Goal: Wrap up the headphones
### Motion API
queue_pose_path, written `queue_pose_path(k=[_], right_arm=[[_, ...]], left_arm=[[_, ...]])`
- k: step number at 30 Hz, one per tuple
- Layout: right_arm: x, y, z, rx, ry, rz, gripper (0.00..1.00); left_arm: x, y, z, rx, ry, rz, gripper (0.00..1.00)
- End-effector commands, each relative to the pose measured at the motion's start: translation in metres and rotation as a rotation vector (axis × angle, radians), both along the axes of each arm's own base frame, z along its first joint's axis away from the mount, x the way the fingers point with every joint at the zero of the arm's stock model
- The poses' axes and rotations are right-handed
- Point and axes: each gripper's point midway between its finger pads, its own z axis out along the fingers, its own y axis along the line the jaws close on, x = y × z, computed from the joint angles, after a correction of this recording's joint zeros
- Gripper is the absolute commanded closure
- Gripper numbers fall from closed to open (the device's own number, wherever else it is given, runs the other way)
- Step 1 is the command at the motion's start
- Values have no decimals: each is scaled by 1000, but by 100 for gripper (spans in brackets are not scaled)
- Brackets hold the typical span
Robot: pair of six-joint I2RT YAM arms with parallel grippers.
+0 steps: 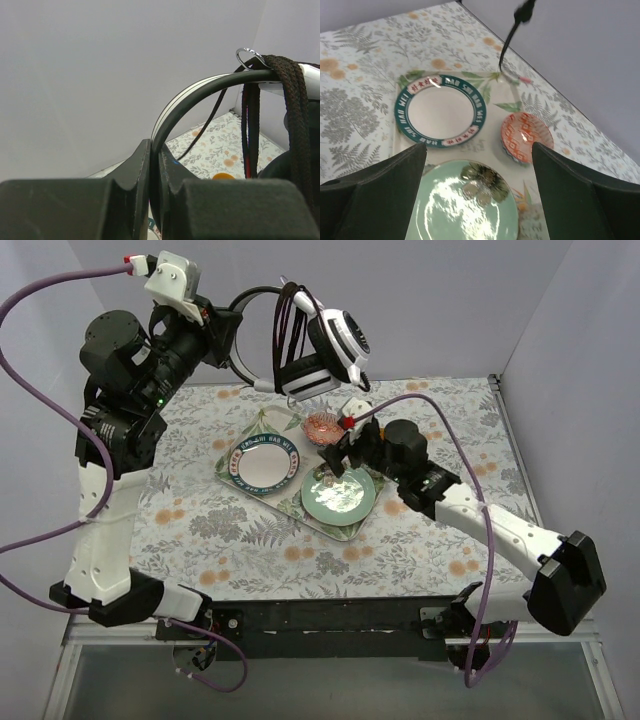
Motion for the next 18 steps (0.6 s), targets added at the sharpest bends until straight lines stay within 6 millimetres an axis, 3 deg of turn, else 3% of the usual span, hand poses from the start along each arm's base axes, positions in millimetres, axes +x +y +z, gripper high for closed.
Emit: queue_pose_path(k=[1, 2, 4, 5, 10, 18], right_arm=[[9, 38, 53, 163, -129, 27, 6], [15, 49, 44, 159, -103, 37, 6], [18, 65, 51, 198, -80, 74, 6], [23, 74, 36, 182, -47, 85, 6], [19, 92, 10, 188, 40, 150, 9], [7, 99, -11, 194, 77, 220, 39]], left_arm=[[6, 5, 25, -68, -77, 43, 100], [8, 6, 25, -68, -80, 47, 100], [10, 5, 24, -67, -75, 49, 100], [9, 5, 24, -68, -75, 47, 100], [1, 7, 28, -77, -79, 41, 100], [-26, 5, 51, -132, -101, -31, 100]])
